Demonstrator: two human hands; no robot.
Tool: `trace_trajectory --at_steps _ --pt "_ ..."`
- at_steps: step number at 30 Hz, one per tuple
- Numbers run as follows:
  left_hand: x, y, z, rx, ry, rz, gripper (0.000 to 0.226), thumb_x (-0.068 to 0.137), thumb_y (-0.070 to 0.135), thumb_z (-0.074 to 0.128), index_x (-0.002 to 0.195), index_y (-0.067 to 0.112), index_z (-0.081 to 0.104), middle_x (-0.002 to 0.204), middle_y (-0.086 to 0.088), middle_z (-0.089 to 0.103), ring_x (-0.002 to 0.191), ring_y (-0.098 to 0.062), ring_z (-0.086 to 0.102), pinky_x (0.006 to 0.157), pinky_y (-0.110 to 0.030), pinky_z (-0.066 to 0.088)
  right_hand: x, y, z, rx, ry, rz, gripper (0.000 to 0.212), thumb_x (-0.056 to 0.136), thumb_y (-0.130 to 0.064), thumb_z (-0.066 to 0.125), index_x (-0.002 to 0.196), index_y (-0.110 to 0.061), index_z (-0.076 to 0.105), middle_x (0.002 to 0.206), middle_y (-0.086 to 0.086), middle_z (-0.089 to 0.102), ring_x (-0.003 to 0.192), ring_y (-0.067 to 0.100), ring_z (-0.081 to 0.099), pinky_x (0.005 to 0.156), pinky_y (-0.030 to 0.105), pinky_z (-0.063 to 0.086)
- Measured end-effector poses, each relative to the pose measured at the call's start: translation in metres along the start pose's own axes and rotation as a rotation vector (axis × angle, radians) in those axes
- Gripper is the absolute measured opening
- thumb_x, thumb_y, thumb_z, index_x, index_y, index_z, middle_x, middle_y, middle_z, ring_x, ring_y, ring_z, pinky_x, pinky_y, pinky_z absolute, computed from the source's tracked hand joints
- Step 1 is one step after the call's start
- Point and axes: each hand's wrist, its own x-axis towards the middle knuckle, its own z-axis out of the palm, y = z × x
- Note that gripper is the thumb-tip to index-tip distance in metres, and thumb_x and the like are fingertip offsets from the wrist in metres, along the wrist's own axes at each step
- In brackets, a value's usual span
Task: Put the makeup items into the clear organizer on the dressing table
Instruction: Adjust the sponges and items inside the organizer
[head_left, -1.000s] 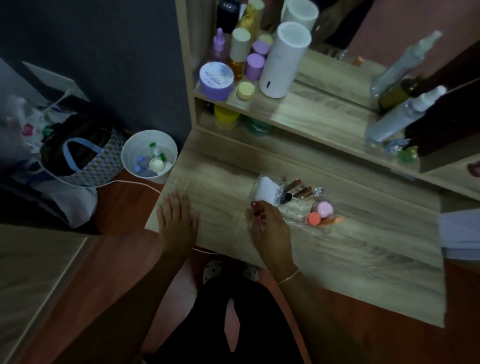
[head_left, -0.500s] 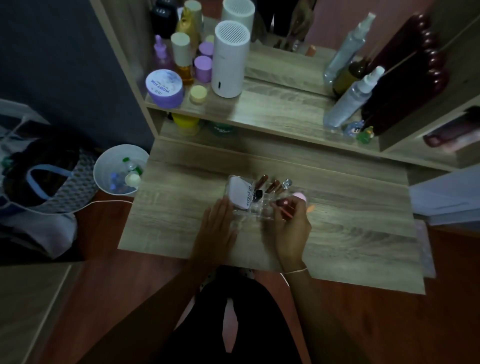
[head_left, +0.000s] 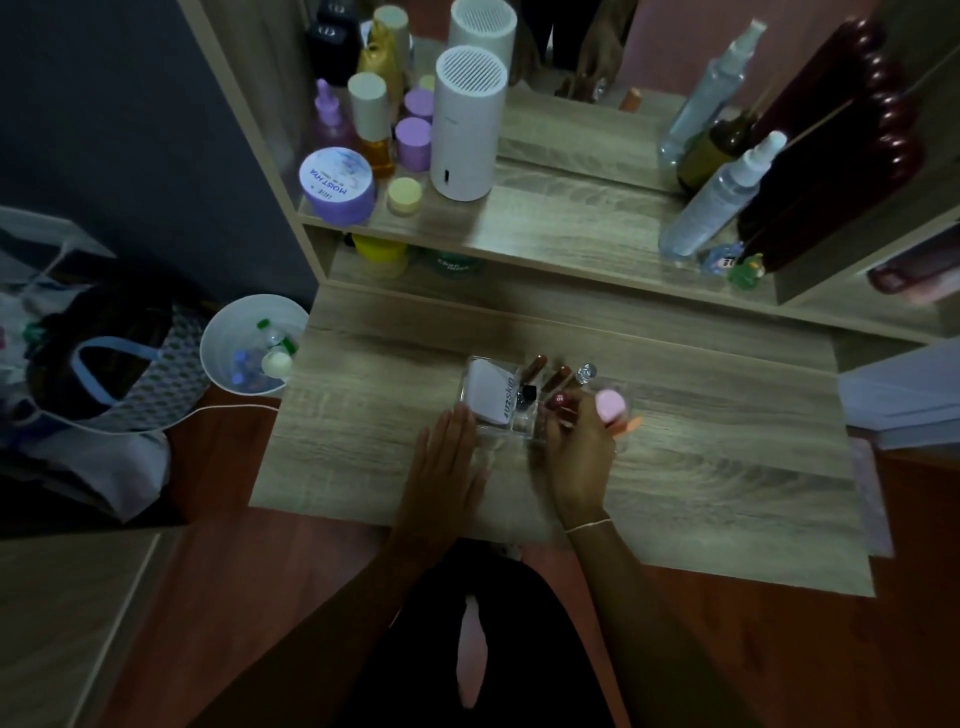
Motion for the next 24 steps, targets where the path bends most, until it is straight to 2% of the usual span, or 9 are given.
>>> trace_trajectory --at_steps 5,15,18,20,24 --pt "0.000 -0.003 -0.002 -0.006 -0.008 0.005 0.064 0.091 0.034 0.036 0.144 0.001 0.021 0.151 -0.022 0.029 0.141 -0.034 0.024 0.112 -0.055 0.028 0.001 0.000 0.003 -0.038 0.016 0.021 0.022 0.086 -0.007 0.065 0.106 -0.013 0.057 0.103 0.015 0.071 0.088 0.035 0.069 0.076 0.053 0.057" --pt "-0.001 -0.008 -0.005 -0.016 -0.008 -0.012 0.062 0.092 0.034 0.033 0.144 0.002 0.024 0.151 -0.021 0.029 0.142 -0.032 0.022 0.113 -0.054 0.021 0.001 0.001 0.001 -0.019 0.024 0.023 0.024 0.085 -0.012 0.069 0.106 -0.014 0.058 0.102 0.011 0.072 0.085 0.028 0.071 0.073 0.043 0.059" --pt "-0.001 -0.009 -0.005 -0.011 -0.012 -0.008 0.062 0.092 0.034 0.033 0.144 0.001 0.023 0.152 -0.021 0.028 0.142 -0.031 0.020 0.114 -0.055 0.021 -0.005 0.001 -0.004 0.006 0.038 0.026 0.025 0.086 -0.018 0.068 0.108 -0.020 0.057 0.100 0.007 0.073 0.083 0.022 0.070 0.073 0.035 0.057" --pt "-0.001 -0.010 -0.004 -0.020 -0.013 -0.020 0.063 0.092 0.035 0.033 0.144 0.001 0.022 0.153 -0.022 0.025 0.142 -0.030 0.018 0.115 -0.053 0.019 -0.015 0.005 -0.009 0.025 0.078 0.013 0.022 0.088 -0.023 0.065 0.109 -0.023 0.057 0.101 0.005 0.072 0.085 0.022 0.069 0.076 0.035 0.056" --pt "0.001 -0.010 -0.004 -0.040 -0.030 -0.039 0.065 0.092 0.038 0.031 0.143 -0.002 0.022 0.152 -0.024 0.023 0.142 -0.032 0.016 0.115 -0.052 0.017 -0.043 0.025 -0.024 -0.009 0.208 -0.057 0.030 0.090 -0.032 0.054 0.108 -0.009 0.064 0.101 0.010 0.069 0.091 0.027 0.062 0.080 0.038 0.051"
